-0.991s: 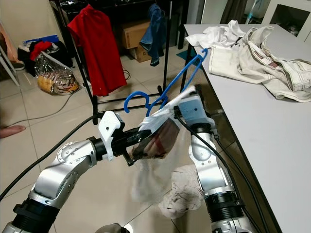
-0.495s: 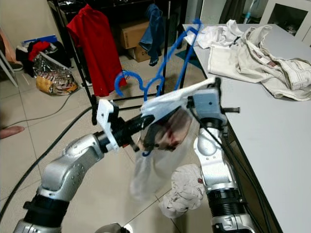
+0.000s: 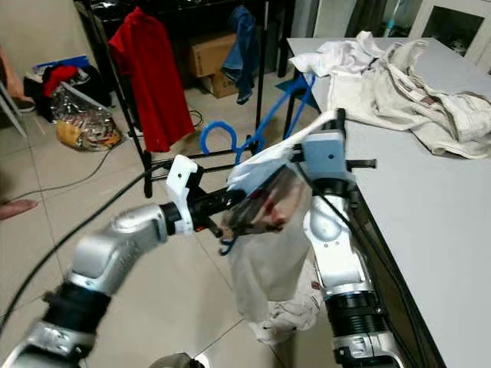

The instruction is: Hang hanger

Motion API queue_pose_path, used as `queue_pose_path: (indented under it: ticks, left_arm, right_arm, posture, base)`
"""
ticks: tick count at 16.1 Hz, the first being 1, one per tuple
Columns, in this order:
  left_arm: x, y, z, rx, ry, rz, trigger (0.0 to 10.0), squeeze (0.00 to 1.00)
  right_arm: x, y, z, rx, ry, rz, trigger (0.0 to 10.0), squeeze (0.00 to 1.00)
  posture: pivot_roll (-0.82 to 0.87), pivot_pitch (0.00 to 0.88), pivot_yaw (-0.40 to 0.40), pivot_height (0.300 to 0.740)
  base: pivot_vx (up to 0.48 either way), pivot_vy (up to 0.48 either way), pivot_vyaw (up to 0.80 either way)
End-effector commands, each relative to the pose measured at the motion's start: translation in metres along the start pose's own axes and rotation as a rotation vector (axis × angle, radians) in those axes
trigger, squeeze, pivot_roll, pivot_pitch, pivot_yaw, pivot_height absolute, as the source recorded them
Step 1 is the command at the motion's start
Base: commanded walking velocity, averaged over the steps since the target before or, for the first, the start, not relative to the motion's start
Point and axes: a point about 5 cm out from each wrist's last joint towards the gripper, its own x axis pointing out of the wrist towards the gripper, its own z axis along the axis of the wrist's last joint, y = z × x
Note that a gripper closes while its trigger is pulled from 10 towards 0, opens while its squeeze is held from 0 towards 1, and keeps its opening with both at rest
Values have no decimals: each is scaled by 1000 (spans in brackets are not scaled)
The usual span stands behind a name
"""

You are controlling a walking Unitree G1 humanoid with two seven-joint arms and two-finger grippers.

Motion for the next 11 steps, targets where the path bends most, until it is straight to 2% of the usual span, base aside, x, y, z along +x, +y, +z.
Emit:
queue_pose_path:
  ticks: [1, 4, 9, 11]
  left_arm:
    - [-13, 12, -32, -52, 161, 60, 10000, 0]
    - [-9, -1, -37, -16, 183, -39, 10000, 0]
    - [-8, -8, -40, -28, 214, -120, 10000, 0]
    - [-13, -10, -45, 82, 236, -173, 10000, 0]
  right_arm:
    - [13, -25, 17, 36, -88, -121, 10000, 0]
    - [10, -16, 29, 124, -155, -50, 10000, 0]
    - [12, -14, 33, 171, -170, -51, 10000, 0]
    - [16, -10, 35, 205, -166, -48, 10000, 0]
  posture:
    - [20, 0, 21, 723]
    - [16, 0, 27, 723]
    - [11, 0, 32, 723]
    - [9, 0, 33, 723]
  base:
    - [0, 0, 0]
    - [0, 0, 0]
    - [0, 0, 0]
    - [0, 0, 0]
